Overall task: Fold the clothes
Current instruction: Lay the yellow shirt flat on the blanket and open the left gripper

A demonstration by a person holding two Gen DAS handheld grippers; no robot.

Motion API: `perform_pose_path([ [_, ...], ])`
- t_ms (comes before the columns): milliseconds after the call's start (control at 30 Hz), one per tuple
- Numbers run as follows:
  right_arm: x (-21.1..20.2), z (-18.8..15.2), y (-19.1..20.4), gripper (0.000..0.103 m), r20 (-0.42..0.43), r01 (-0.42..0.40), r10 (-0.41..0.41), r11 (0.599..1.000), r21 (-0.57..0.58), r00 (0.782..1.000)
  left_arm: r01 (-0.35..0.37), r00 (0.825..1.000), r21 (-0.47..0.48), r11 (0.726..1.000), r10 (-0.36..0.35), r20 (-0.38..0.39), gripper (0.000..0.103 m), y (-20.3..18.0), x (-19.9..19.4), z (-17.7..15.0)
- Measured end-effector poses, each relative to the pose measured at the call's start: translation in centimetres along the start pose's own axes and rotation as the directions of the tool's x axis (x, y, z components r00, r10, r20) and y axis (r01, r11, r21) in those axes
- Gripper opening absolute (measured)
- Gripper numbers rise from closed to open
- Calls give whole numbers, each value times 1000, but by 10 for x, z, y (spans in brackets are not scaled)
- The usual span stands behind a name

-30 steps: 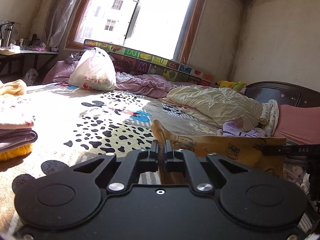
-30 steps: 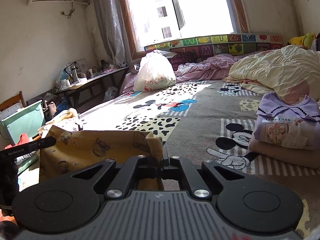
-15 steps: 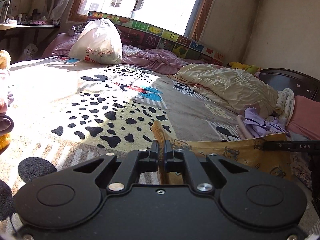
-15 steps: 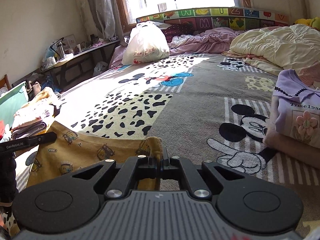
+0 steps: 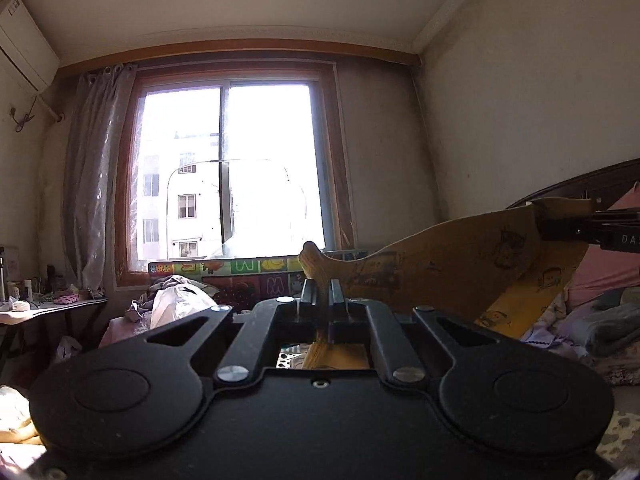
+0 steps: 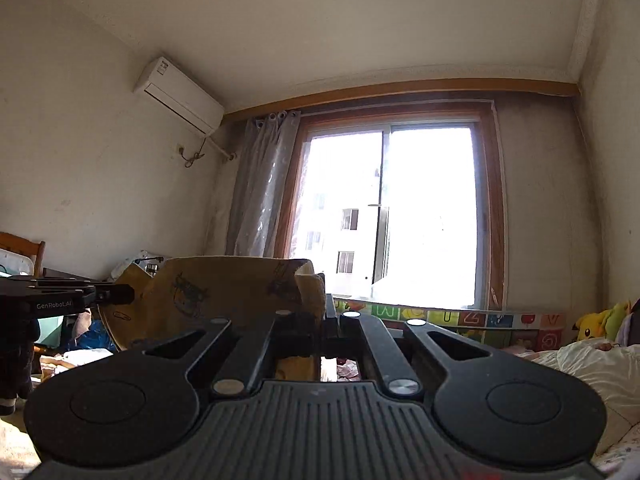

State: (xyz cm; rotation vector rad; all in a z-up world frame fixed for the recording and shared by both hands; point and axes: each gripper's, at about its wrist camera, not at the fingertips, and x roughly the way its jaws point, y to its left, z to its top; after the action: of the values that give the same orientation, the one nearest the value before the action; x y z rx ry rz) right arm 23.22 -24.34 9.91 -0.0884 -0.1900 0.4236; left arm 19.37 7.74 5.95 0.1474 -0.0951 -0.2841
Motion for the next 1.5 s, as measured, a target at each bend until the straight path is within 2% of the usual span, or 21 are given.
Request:
perform_pose_path([
  [67, -16, -27, 6, 5, -88, -20, 16, 999, -41, 996, 46, 992, 80, 996, -36, -118, 3, -19, -17, -47],
  [133, -32, -78, 21, 5, -243, -89, 64, 992, -91, 968, 101, 962, 127, 987, -64, -267, 3, -41, -32, -102],
  [167, -40, -106, 32, 5, -326, -134, 88, 984, -121, 941, 123, 941, 138, 983, -71, -331, 3, -51, -39, -127],
  [233, -58, -168, 57, 5, -502, -241, 134, 958, -155, 854, 166, 900, 166, 972, -80, -428, 3, -71, -54, -165],
  [333, -90, -230, 90, 4, -644, -353, 165, 919, -174, 747, 242, 870, 276, 930, -83, -486, 3, -92, -74, -186],
  [400, -107, -240, 100, 5, -651, -357, 163, 917, -177, 742, 249, 869, 268, 931, -92, -486, 3, -84, -79, -187],
  [700, -129, -220, 97, 5, -613, -357, 142, 902, -244, 777, 307, 852, 220, 926, -164, -498, 3, -57, -110, -185],
  [733, -132, -219, 95, 5, -603, -354, 143, 902, -247, 785, 327, 838, 205, 923, -182, -514, 3, -55, -114, -185],
  [800, -137, -216, 97, 5, -595, -378, 162, 889, -257, 787, 368, 788, 149, 918, -223, -574, 5, -50, -121, -186],
  [833, -137, -215, 101, 5, -619, -422, 192, 872, -248, 762, 363, 782, 110, 925, -238, -576, 6, -45, -126, -183],
  [900, -138, -214, 110, 13, -667, -508, 251, 832, -222, 702, 327, 806, 40, 944, -257, -533, 7, -34, -137, -173],
  [967, -141, -211, 119, 23, -723, -585, 295, 790, -184, 625, 299, 829, -64, 952, -292, -477, 9, -24, -144, -161],
  [1033, -148, -206, 125, 33, -759, -612, 302, 775, -157, 577, 289, 845, -115, 950, -310, -437, 25, -24, -147, -154],
  [1067, -151, -203, 126, 33, -761, -606, 307, 784, -138, 571, 291, 845, -116, 950, -312, -435, 40, -27, -148, -151],
  [1100, -153, -199, 125, 36, -756, -591, 308, 796, -126, 577, 292, 843, -99, 951, -305, -444, 47, -31, -148, -150],
  [1200, -155, -190, 123, 44, -733, -513, 268, 849, -127, 625, 286, 831, -4, 958, -250, -498, 49, -47, -142, -155],
  [1300, -153, -188, 126, 47, -719, -477, 215, 860, -181, 661, 252, 818, 40, 967, -190, -542, 49, -59, -127, -164],
  [1333, -152, -190, 128, 49, -721, -472, 193, 857, -206, 665, 244, 814, 37, 969, -184, -551, 49, -62, -122, -167],
  [1433, -146, -200, 130, 50, -750, -472, 162, 854, -218, 641, 218, 808, 29, 976, -163, -566, 47, -67, -109, -172],
  [1467, -146, -203, 130, 49, -757, -474, 163, 855, -212, 632, 213, 809, 38, 976, -154, -568, 32, -69, -107, -174],
  [1500, -145, -207, 129, 45, -764, -477, 164, 855, -206, 624, 216, 810, 59, 975, -145, -568, 6, -71, -107, -174],
])
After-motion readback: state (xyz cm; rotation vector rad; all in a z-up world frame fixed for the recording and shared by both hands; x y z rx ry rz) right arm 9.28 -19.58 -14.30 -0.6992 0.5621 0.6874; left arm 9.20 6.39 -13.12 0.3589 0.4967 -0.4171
